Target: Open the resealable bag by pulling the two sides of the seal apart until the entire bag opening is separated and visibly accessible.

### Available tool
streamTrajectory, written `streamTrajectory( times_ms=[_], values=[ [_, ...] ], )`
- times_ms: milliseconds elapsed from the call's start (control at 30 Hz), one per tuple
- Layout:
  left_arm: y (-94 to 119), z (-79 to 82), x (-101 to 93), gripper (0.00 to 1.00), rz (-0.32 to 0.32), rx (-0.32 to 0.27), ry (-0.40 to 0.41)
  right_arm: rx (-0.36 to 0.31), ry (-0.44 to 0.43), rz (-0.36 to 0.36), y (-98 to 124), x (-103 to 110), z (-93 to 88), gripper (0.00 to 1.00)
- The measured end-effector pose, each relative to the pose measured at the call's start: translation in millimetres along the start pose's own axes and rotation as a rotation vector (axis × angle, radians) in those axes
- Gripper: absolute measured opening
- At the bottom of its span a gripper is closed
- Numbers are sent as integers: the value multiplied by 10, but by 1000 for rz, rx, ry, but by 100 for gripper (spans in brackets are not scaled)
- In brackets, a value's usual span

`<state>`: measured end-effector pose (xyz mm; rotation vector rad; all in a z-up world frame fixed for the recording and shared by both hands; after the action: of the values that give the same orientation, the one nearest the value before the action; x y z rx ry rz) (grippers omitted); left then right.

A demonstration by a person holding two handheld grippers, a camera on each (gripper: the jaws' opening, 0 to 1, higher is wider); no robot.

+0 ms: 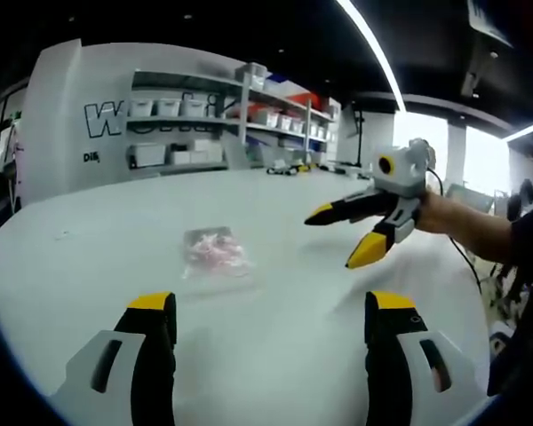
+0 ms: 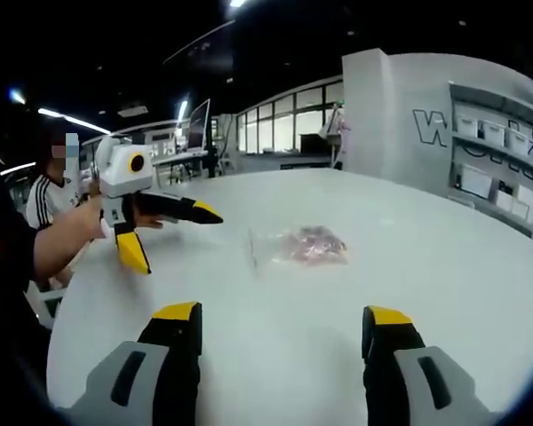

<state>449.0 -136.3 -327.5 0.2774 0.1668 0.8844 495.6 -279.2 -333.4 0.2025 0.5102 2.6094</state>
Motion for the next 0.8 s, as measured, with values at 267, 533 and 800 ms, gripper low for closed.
streamTrajectory(
  times_ms=[267,533,800],
  values=[
    [-17,8,8,87,-1,-3,2,1,1,-2,-7,-13,13,73],
    [-36,21,16,87,-4,-5,2,-3,3,-1,-23,-14,51,73],
    [-37,27,7,87,-3,-6,3,-7,6,3,-38,-16,85,72]
  ],
)
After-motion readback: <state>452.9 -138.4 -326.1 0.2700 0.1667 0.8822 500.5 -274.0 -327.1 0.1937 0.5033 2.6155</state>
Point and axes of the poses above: the point that each gripper's makers call its tool centre point, and the gripper's own axes: y roughly backward along the fingers, x roughly to its left, z roughly out of its top, the point moved 2 cm from there along y, roughly backward along the fingers, and after that the axes turned 3 degrees about -y, right-handed, at the moved point
